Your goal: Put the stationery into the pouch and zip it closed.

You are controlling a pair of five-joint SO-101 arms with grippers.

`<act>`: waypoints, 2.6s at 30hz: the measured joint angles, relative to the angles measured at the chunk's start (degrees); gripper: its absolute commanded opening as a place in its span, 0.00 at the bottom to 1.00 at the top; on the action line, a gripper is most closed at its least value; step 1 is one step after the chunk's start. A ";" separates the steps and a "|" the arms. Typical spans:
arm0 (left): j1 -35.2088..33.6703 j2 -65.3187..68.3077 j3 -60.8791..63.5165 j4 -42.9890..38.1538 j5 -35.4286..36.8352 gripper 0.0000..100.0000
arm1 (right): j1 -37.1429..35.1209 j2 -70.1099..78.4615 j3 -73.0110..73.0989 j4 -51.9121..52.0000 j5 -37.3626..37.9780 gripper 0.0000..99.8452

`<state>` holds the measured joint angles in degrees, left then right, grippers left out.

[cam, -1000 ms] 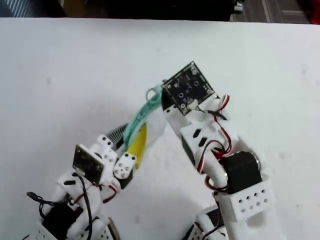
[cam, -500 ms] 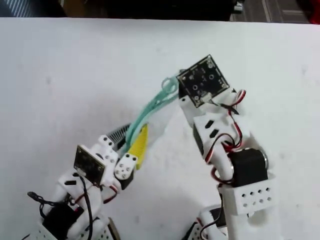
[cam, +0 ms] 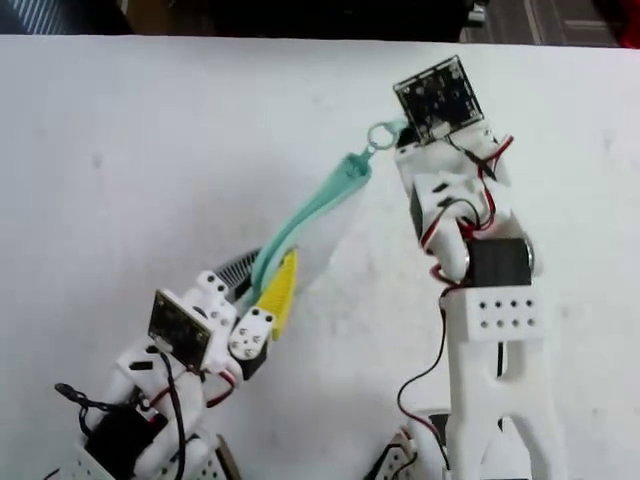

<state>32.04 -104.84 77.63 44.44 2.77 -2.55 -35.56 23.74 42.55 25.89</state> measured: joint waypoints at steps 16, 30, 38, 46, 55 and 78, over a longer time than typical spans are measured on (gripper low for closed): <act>0.00 0.26 0.00 0.35 0.00 0.02 | 1.14 2.90 -0.09 -0.88 0.00 0.02; 0.00 0.26 0.00 0.35 0.00 0.02 | 1.23 3.96 -0.09 -2.46 0.00 0.02; 0.00 0.53 0.00 0.35 0.00 0.02 | 1.23 8.79 -3.25 -1.41 0.00 0.02; 0.00 0.62 0.00 0.35 0.00 0.02 | 1.23 7.82 -3.87 0.18 0.00 0.02; -2.11 -0.09 0.00 1.32 0.00 0.02 | 5.01 7.30 -4.57 8.26 -0.18 0.33; -3.52 -0.09 0.00 1.41 0.00 0.02 | 33.67 7.30 -17.41 37.10 2.11 0.28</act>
<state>28.53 -104.92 77.63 45.85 2.77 31.12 -28.26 6.33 79.65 28.00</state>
